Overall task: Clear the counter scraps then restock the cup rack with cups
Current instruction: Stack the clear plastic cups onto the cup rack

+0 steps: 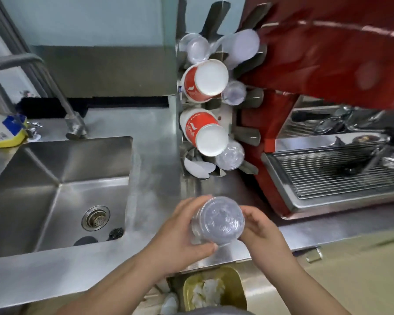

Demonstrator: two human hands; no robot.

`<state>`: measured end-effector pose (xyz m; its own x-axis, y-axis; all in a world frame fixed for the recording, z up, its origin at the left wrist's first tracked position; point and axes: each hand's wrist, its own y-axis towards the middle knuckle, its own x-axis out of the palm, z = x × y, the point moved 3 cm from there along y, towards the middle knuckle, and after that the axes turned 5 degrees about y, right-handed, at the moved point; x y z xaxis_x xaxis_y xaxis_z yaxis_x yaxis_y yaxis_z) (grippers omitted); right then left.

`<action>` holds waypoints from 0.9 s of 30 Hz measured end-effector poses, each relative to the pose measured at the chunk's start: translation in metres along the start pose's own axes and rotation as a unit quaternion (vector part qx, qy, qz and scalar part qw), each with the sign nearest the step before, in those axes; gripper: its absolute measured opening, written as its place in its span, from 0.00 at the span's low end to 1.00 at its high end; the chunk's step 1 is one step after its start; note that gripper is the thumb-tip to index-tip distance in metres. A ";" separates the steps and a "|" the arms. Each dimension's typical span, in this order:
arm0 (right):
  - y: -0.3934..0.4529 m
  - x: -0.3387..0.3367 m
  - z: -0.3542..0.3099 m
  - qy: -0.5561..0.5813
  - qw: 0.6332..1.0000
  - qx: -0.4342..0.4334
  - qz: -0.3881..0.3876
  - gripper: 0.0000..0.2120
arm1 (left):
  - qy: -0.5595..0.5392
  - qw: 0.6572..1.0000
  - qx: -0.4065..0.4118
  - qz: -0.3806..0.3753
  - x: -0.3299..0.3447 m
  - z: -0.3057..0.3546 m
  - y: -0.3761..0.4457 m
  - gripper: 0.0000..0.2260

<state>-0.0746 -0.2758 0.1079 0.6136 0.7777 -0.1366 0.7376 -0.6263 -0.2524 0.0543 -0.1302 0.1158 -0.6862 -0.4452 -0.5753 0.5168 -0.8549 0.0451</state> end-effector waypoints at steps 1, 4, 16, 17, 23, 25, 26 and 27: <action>-0.002 -0.011 -0.005 0.004 1.000 -0.011 0.011 0.16 | 0.011 1.000 0.023 -0.004 0.003 0.009 0.009 0.38; -0.008 -0.036 -0.025 0.008 0.998 -0.046 0.033 0.18 | 0.039 0.995 0.088 -0.011 0.009 0.039 0.033 0.38; 0.003 -0.085 -0.114 0.049 0.974 -0.204 0.080 0.18 | 0.211 0.945 0.251 0.024 -0.036 0.155 0.107 0.37; 0.007 -0.085 -0.119 0.053 0.972 -0.211 0.083 0.19 | 0.226 0.938 0.261 0.025 -0.043 0.164 0.112 0.37; 0.032 -0.075 -0.150 0.109 0.965 -0.224 0.086 0.19 | 0.254 0.925 0.282 -0.007 -0.079 0.202 0.136 0.32; 0.041 -0.069 -0.158 0.114 0.965 -0.219 0.088 0.20 | 0.278 0.922 0.268 -0.020 -0.090 0.207 0.146 0.32; 0.047 -0.066 -0.161 0.113 0.965 -0.219 0.094 0.20 | 0.296 0.918 0.263 -0.030 -0.096 0.207 0.152 0.32; 0.051 -0.064 -0.164 0.113 0.964 -0.220 0.098 0.20 | 0.313 0.912 0.261 -0.042 -0.101 0.208 0.158 0.32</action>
<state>-0.0297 -0.3667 0.2608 0.7629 0.6409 0.0847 0.6181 -0.7615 0.1949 0.0989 -0.2750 0.3509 -0.2004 -0.2730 -0.9409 0.0490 -0.9620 0.2687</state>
